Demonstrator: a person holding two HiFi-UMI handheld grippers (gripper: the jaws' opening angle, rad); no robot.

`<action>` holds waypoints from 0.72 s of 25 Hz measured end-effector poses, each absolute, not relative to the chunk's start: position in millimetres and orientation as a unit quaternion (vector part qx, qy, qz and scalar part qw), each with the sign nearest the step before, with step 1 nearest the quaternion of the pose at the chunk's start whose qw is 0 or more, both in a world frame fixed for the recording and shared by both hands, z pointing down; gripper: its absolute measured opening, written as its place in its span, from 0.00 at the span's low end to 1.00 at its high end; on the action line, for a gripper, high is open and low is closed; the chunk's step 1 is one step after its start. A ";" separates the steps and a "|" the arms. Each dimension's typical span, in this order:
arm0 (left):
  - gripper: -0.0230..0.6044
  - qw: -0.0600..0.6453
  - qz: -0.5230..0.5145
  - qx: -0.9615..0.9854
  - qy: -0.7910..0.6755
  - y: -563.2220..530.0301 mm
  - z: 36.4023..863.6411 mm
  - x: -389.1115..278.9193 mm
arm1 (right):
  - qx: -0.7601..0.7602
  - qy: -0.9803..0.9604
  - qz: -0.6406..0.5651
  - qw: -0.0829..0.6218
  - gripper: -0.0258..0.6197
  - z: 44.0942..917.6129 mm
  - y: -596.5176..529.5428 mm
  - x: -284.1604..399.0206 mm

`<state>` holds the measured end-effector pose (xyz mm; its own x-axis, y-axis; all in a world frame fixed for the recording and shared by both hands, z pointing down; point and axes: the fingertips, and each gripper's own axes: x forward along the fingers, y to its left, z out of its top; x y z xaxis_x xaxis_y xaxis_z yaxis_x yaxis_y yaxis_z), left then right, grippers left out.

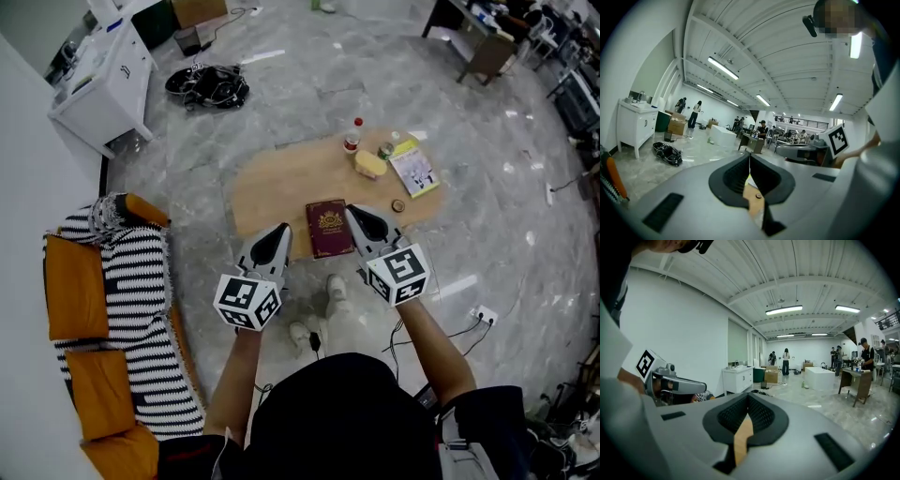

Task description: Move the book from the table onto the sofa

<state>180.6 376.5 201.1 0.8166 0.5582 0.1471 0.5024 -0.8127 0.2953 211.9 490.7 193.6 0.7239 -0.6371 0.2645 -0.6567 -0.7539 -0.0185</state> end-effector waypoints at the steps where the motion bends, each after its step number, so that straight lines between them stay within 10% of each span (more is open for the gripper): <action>1: 0.06 0.124 0.122 0.944 0.280 380.3 208.2 187.1 | 0.927 -0.347 0.135 0.036 0.05 200.8 495.5 219.0; 18: 0.06 0.178 0.235 0.918 0.264 424.9 382.5 246.4 | 0.893 -0.358 0.272 0.021 0.05 380.3 549.4 284.0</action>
<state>246.4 424.9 382.5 0.7498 0.5689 0.3378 0.4018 -0.7971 0.4507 284.0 549.4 380.3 0.5960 -0.6280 0.5004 -0.6504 -0.7430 -0.1578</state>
